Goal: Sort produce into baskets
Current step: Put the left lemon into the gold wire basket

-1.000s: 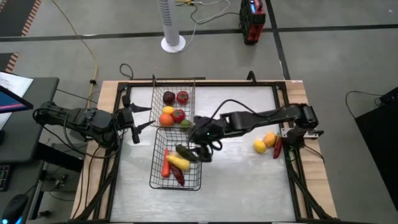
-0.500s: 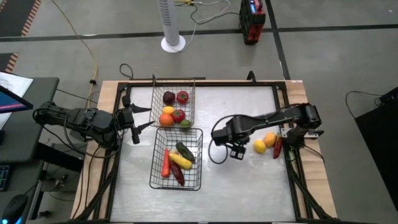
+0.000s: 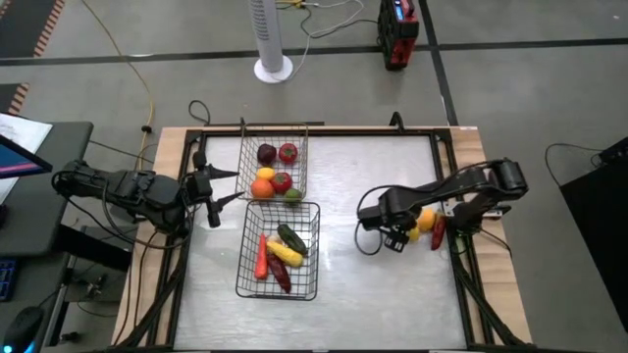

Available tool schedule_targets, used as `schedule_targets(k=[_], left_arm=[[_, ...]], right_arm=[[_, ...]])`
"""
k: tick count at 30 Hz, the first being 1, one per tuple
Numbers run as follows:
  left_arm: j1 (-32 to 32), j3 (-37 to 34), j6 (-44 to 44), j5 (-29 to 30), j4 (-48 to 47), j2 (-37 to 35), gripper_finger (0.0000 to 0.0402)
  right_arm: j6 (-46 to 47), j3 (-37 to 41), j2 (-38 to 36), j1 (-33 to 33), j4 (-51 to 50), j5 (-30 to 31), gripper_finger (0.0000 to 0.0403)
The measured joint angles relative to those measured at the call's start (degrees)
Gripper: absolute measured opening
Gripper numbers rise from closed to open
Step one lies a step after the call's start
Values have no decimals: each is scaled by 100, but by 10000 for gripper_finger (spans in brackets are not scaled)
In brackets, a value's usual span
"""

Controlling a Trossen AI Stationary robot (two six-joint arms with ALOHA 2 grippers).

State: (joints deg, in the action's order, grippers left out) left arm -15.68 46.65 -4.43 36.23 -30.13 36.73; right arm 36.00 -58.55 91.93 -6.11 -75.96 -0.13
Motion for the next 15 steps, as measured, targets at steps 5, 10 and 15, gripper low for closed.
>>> schedule_targets(k=[5,10,15], left_arm=[[0,-1,-9,0,25,1,223],[0,-1,-22,-1,59,1,223],[0,-2,-24,-46,64,2,223]], right_arm=[[295,651,-404,-7,658,-26,286],[361,1229,-469,68,1189,-147,286],[254,1408,-249,102,1176,-128,284]])
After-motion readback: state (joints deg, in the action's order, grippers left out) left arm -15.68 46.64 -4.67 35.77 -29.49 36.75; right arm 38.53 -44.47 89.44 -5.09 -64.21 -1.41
